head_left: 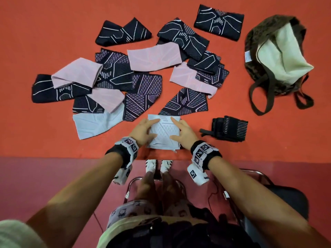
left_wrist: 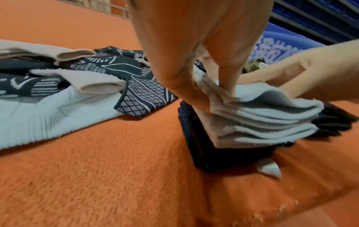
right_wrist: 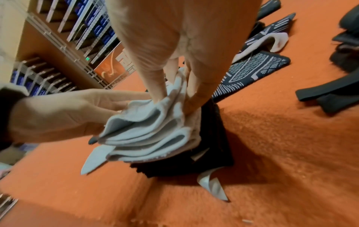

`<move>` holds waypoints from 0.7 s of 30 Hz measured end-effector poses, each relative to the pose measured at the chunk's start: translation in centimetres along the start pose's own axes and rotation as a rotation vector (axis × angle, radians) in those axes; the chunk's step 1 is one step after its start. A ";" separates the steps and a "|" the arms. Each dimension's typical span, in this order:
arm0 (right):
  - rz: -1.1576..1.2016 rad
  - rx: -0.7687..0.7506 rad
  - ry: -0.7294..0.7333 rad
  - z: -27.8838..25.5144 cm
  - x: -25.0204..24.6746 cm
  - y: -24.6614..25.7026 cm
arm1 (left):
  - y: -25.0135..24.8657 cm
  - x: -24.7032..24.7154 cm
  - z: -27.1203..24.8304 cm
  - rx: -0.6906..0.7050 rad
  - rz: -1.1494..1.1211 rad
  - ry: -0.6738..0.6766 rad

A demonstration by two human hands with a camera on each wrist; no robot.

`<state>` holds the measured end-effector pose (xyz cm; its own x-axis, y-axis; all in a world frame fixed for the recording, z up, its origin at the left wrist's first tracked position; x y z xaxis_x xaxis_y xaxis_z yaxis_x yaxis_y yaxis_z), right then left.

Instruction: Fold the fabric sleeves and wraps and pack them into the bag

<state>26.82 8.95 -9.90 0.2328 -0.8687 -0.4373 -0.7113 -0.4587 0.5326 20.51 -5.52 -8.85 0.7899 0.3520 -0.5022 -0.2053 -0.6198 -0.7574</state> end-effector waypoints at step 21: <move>-0.706 -0.143 -0.076 0.0 0.5 -0.9 | 1.9 3.0 -0.9 0.086 0.642 0.161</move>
<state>27.58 8.99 -10.62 0.5544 -0.3432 -0.7582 -0.3133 -0.9301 0.1918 23.03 -6.27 -11.44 0.5701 -0.1815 -0.8013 -0.7041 -0.6106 -0.3626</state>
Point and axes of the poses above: each hand's wrist, its own z-axis towards the middle knuckle, its own x-axis out of the palm, y = z × x, the point moved 9 cm from there along z, towards the middle knuckle, and after that the axes turned 13 degrees about x, right-handed, at the moved point
